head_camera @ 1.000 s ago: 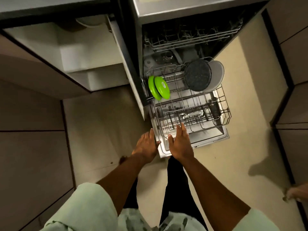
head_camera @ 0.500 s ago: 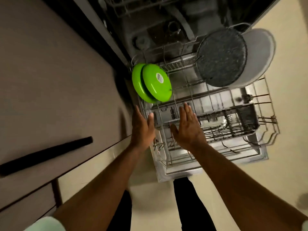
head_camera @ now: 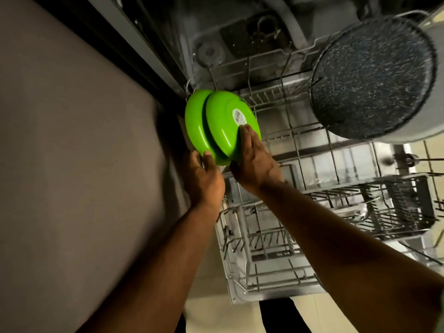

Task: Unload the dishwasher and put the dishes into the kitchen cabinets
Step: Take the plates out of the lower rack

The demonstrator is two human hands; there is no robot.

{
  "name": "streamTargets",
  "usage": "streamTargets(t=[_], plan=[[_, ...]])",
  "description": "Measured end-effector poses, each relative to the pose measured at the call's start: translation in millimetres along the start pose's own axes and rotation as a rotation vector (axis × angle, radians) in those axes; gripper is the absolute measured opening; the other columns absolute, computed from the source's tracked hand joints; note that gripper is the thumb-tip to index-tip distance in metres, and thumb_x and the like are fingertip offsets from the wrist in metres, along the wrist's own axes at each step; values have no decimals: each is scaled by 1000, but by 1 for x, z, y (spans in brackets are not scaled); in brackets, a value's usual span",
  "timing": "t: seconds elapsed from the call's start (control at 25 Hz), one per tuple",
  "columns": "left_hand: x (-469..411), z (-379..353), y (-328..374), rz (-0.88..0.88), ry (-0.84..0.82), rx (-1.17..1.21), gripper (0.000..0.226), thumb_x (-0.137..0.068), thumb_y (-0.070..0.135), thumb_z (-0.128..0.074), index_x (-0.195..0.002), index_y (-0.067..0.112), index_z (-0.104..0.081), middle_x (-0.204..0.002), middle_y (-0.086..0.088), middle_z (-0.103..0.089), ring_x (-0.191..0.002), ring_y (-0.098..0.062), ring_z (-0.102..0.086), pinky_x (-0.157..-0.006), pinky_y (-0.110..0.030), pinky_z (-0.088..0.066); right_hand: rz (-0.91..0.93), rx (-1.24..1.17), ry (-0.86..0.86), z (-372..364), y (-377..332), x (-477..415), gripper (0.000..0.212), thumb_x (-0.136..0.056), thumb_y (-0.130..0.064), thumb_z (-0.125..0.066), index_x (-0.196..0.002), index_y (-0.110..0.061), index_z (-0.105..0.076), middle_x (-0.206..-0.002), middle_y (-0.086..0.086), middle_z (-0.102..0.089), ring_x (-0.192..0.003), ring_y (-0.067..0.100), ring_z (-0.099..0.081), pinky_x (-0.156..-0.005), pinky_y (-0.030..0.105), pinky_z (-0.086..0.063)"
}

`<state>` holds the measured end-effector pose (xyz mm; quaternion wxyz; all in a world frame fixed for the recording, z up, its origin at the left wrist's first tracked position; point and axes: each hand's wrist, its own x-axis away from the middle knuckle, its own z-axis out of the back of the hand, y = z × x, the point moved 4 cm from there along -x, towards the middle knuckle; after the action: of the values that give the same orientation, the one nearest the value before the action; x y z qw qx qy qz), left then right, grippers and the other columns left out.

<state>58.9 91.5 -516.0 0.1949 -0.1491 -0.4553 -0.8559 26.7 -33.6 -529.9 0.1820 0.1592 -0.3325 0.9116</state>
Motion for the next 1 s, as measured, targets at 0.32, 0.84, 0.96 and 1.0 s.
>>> streamTargets(t=[0.32, 0.84, 0.96, 1.0], plan=[[-4, 6, -3, 50, 65, 66, 38, -76, 57, -59, -80, 19, -61, -91, -20, -69, -84, -38, -62, -75, -43, -52, -42, 109, 28, 12, -29, 1, 64, -103, -12, -33, -155, -9, 5, -164, 8, 3, -150, 31, -6, -112, 47, -33], [97, 56, 37, -57, -16, 124, 8, -99, 22, -50, -94, 16, -52, -88, -12, -61, -75, -18, -50, -73, -34, -44, -156, -143, 291, 50, -62, 117, 52, -96, -19, -53, -145, -10, -38, -129, 17, -59, -97, 40, -64, -68, 41, -49], [142, 73, 26, 29, -81, 146, 6, -99, 21, -51, -99, 16, -53, -80, -1, -58, -72, -17, -52, -73, -35, -46, -214, -126, 279, 55, -59, 167, 54, -90, -7, -51, -143, -11, -40, -127, 15, -60, -94, 41, -64, -66, 42, -48], [156, 80, 21, 44, -94, 146, 6, -98, 25, -51, -98, 19, -52, -80, -1, -59, -73, -21, -55, -73, -36, -47, -241, -111, 264, 57, -59, 183, 56, -89, -6, -51, -143, -12, -40, -128, 15, -60, -93, 40, -64, -67, 42, -48]])
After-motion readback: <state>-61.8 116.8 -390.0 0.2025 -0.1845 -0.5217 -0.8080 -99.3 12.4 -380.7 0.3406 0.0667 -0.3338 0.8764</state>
